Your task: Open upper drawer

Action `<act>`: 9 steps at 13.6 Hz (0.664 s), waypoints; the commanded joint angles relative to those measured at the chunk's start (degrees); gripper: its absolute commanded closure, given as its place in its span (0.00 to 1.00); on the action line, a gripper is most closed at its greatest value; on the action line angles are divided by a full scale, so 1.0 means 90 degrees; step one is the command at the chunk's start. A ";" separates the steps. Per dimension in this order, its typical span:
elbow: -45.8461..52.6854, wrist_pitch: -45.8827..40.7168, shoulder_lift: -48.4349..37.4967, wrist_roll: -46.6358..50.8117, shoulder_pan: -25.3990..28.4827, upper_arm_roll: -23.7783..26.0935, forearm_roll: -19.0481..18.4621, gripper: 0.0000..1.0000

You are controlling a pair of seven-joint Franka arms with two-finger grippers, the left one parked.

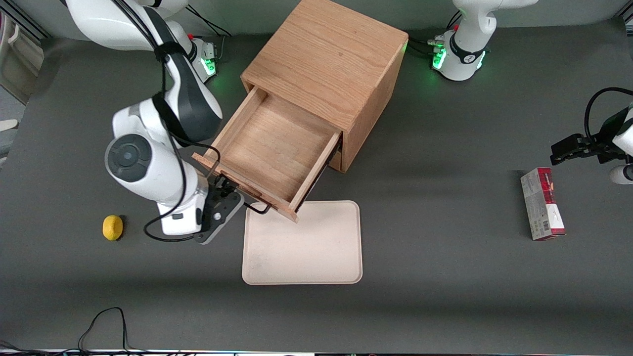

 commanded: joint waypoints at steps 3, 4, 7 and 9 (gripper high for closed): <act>0.0729 -0.0816 -0.0294 0.1080 -0.0013 -0.0432 -0.0090 0.00; 0.0710 -0.0972 -0.0430 0.1423 -0.0004 -0.0559 -0.0090 0.00; 0.0671 -0.1499 -0.0802 0.2468 -0.0013 -0.0900 -0.0090 0.00; 0.0651 -0.1666 -0.0997 0.2598 0.0006 -0.1183 -0.0090 0.00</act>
